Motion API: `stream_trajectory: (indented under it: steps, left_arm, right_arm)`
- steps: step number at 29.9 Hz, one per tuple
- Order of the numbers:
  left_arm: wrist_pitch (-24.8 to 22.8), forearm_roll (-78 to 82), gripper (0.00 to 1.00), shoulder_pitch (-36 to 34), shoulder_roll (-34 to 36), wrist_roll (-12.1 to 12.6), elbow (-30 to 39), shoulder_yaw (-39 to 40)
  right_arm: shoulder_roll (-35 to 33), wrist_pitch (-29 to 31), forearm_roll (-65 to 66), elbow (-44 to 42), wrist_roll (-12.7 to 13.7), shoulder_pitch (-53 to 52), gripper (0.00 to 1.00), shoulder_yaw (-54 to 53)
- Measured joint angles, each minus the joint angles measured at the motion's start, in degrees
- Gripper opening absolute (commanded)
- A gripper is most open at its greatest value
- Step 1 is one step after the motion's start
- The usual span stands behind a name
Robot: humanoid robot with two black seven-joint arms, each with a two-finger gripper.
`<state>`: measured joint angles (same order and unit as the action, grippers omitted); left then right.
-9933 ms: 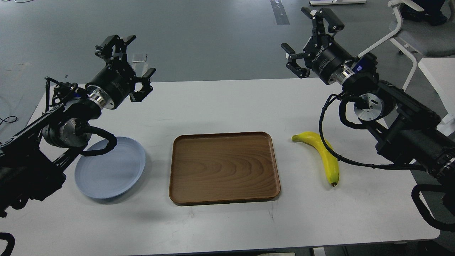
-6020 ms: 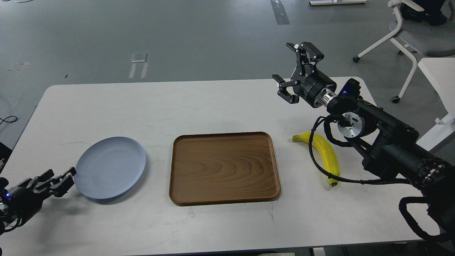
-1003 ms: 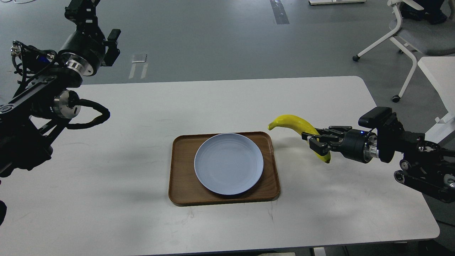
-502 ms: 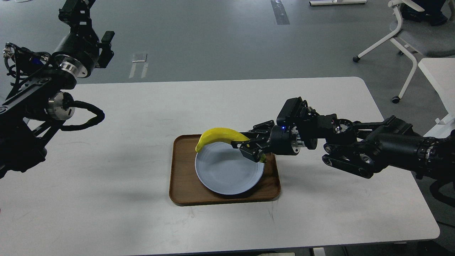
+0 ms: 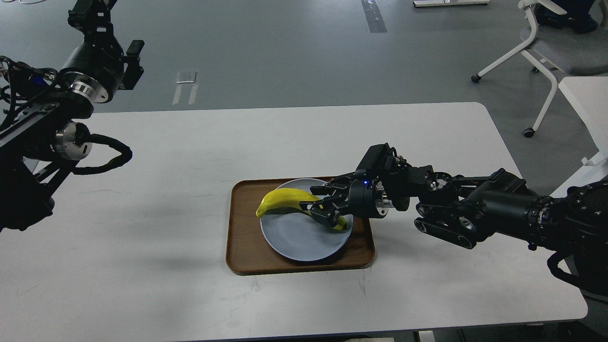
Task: Place banana on plate with both arms
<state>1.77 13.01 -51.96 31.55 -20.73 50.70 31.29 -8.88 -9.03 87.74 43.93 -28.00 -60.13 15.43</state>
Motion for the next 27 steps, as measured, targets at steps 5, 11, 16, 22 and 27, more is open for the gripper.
stream_trajectory:
  steps: [5, 11, 16, 22, 27]
  left_arm:
    - [-0.02, 0.27, 0.98, 0.23, -0.38, 0.00, 0.00, -0.07]
    - [-0.29, 1.79, 0.98, 0.27, -0.71, 0.03, 0.08, -0.07]
    - [-0.40, 1.84, 0.98, 0.27, -2.44, 0.06, 0.28, 0.04]
    - [-0.47, 0.95, 0.98, 1.99, -3.91, 0.05, 2.95, 1.11]
    - [-1.68, -0.76, 0.98, 5.34, -4.42, 0.33, 3.56, 3.30]
  right_arm:
    - [0.24, 0.00, -4.56, 0.58, 0.00, -0.03, 0.99, -0.18]
    - [-0.42, 0.91, -12.55, 0.27, 1.30, -2.01, 0.98, -7.19]
    - [-2.46, 8.68, -39.43, -0.02, 8.45, -2.56, 0.98, -21.95]
    - [-9.38, 24.12, -73.78, -0.36, 14.11, -0.93, 1.00, -34.38]
    - [-10.89, 28.68, -80.06, -2.32, 14.47, 3.96, 1.00, -41.17]
